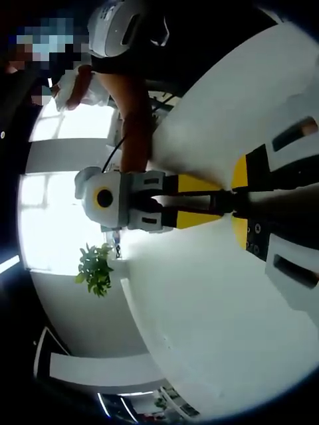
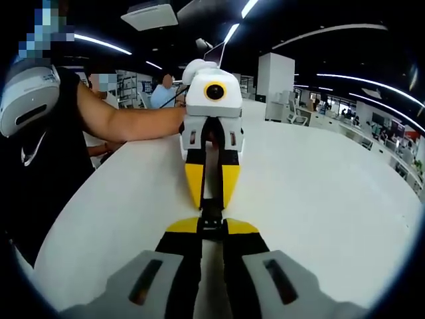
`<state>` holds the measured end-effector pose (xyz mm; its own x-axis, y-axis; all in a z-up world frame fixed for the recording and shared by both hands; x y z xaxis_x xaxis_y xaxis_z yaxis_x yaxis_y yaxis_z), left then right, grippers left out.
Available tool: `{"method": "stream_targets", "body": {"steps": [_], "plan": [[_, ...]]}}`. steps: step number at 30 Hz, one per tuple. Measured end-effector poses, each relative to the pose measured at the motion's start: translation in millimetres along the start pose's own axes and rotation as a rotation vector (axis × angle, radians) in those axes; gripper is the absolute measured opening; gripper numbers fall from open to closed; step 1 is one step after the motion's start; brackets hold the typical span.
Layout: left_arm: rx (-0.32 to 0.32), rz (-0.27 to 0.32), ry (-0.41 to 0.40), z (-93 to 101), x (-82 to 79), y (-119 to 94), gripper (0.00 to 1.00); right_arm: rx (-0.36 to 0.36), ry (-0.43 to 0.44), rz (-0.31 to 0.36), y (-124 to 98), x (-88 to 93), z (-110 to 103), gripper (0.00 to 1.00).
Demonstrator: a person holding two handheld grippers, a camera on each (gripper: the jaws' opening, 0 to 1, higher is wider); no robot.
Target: Snap the two parts of the plastic buckle together until the buckle closes and remains connected.
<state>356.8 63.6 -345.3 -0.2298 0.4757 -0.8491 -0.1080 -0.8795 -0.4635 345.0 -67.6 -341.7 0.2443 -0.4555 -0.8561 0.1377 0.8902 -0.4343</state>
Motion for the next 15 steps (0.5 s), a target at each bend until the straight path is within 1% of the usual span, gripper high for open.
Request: {"method": "stream_targets", "body": {"steps": [15], "plan": [[-0.005,-0.001,-0.004,-0.9,-0.8,0.8,0.09,0.001,-0.003,0.0,-0.7,0.1,-0.9,0.08]]}}
Point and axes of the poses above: the point that each gripper's makers call its tool centre point, and the gripper's own axes: y roughly forward along the fingers, z roughly to its right, x roughly out of its underside, the point moved 7 cm from there along -y, roughly backward along the fingers, and after that the axes turned 13 degrees about -y, right-handed, at the moved point
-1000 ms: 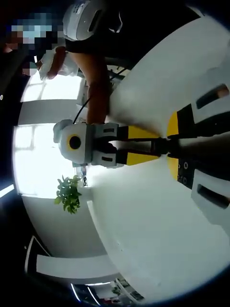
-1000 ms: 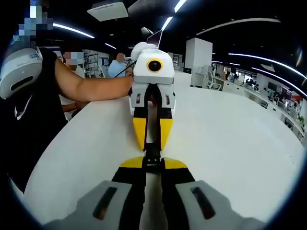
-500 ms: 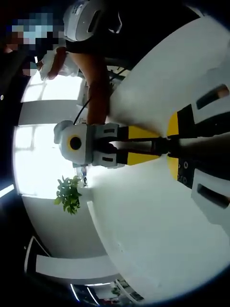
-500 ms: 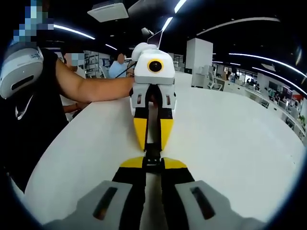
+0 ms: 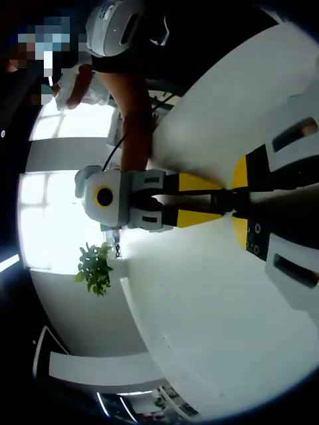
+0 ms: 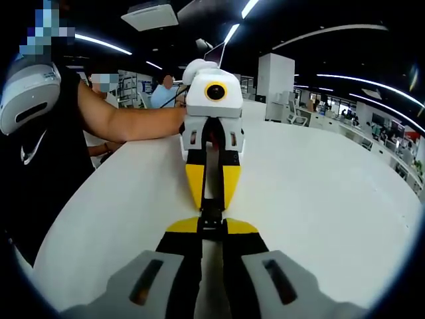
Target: Snap the two parts of the plastic buckle together until the buckle closes and remains connected.
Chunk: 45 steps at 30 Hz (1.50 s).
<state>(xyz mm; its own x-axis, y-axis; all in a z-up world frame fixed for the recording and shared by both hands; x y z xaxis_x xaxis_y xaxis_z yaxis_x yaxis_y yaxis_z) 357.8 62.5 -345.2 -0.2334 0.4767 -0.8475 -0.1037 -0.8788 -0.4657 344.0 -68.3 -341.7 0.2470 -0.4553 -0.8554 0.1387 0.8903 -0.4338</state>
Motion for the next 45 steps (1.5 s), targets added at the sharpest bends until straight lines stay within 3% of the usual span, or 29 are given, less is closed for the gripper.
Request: {"method": "stream_targets", "body": {"steps": [25,28,45], "plan": [[-0.06,-0.021,0.009,5.4,-1.4,1,0.08,0.009,0.0,-0.005,0,-1.4,-3,0.08],[-0.052,-0.027,0.025,10.0,-3.8,3,0.08,0.003,-0.027,-0.005,4,-3.9,-2,0.08],[-0.041,-0.019,0.022,5.8,-4.1,1,0.08,0.007,-0.005,-0.004,2,-3.2,-4,0.08]]}}
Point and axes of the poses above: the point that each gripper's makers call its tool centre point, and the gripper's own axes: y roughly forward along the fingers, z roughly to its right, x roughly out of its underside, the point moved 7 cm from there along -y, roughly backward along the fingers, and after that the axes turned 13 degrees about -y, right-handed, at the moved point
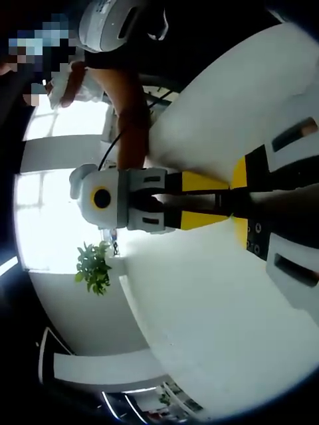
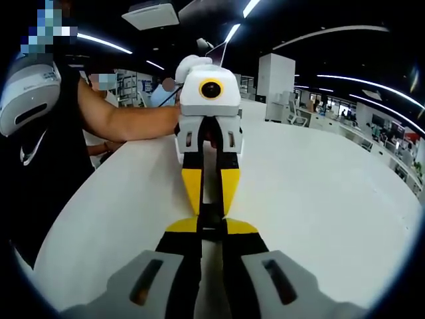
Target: Snap the two parts of the plastic buckle together until the buckle closes and remains connected.
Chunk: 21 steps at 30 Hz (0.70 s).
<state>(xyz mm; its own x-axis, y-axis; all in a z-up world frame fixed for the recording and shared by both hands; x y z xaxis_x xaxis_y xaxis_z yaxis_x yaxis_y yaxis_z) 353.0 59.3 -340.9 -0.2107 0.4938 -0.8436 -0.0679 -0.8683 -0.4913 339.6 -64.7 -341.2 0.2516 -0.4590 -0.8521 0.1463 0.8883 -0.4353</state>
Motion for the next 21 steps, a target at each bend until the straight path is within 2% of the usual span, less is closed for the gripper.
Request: {"method": "stream_targets", "body": {"steps": [21], "plan": [[0.004,0.006,0.006,0.2,0.9,4.0,0.09,-0.002,0.005,0.003,-0.6,0.4,-0.1,0.09]]}}
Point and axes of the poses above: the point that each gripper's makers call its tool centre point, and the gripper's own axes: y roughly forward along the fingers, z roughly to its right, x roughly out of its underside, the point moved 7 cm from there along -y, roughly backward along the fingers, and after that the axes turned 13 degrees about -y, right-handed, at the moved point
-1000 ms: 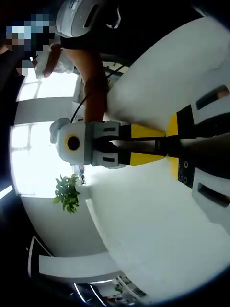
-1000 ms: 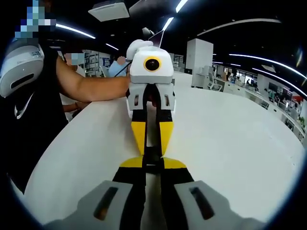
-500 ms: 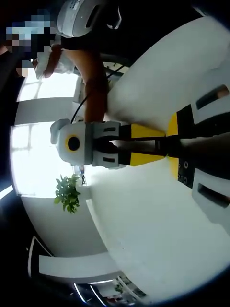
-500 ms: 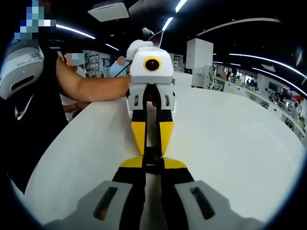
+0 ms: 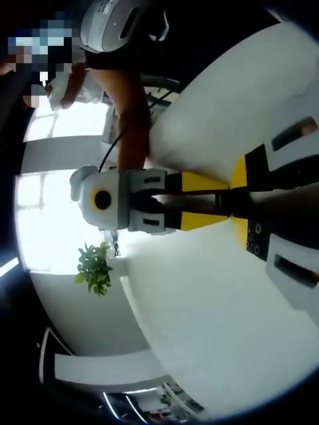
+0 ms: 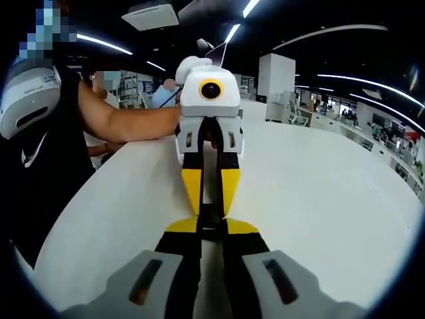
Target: Snap the two parts of the plastic buckle together until the buckle closes and remains connected.
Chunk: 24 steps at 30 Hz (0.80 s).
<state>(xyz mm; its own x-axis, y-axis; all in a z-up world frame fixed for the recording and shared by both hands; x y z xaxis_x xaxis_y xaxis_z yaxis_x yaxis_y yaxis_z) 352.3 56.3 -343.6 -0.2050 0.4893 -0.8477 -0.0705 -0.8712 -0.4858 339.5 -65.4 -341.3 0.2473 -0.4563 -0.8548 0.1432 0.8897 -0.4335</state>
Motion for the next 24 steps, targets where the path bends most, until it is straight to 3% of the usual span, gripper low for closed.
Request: {"method": "stream_targets", "body": {"steps": [24], "plan": [[0.007,0.014,-0.006,1.2,1.6,0.1,0.09,0.0,0.017,0.009,-0.3,0.9,0.5,0.1]]}}
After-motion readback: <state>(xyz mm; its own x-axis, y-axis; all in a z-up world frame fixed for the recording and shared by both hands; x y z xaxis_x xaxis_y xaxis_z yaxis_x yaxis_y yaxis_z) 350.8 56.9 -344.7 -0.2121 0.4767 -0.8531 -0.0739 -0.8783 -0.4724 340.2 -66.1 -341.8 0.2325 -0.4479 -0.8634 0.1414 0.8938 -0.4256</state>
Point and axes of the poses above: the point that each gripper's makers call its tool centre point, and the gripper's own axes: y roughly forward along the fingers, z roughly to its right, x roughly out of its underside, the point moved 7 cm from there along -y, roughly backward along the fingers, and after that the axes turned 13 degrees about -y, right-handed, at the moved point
